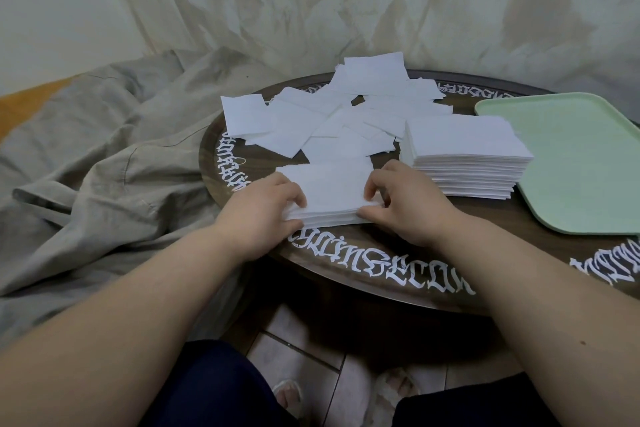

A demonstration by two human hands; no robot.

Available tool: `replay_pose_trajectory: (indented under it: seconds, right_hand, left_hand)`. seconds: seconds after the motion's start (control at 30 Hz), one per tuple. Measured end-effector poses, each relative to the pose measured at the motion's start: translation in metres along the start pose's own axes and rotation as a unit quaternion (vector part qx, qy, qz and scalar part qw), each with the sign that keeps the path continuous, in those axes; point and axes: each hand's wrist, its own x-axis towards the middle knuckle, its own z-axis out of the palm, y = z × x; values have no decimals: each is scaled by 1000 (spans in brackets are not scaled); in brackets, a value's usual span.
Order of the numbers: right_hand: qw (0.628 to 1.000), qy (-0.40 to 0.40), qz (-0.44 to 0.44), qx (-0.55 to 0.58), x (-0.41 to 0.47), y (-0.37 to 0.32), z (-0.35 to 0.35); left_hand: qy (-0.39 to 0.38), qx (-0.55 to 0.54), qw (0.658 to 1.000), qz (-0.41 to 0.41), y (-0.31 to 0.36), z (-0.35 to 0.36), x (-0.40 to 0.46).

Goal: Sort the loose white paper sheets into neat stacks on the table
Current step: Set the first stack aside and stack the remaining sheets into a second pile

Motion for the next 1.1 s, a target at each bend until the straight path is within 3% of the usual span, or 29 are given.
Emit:
replay_pose_trajectory:
  seconds: [0.17,0.33,0.47,0.7,0.83,0.97,1.1]
  right_hand:
    - [1000,-5,-11,2,1,-1,3]
    - [999,7,42,34,0,4,-5]
    - [997,-22,64,46,-2,4,-5]
    - [998,-29,54,14,-1,0,-1]
    - [998,-24,59,-14,-2,-1,-5]
    - [999,-30,11,-30,9,-7,-13]
    - [987,-127,-22,-98,25,-9,-18]
  left_hand:
    - [-9,-3,1000,-13,-3,-1,-1]
    - [70,-42,993,-88,-6,-4,-2]
    - [43,-32,991,-125,-6,-2,-3]
    - [46,-41,990,-124,-8,-2,-4]
    - [61,-68,993,-81,-8,-3,-2]
    - [-17,-21,999,-25,-11,-12,18]
    - [-132,49,990,21,-13,-7,40]
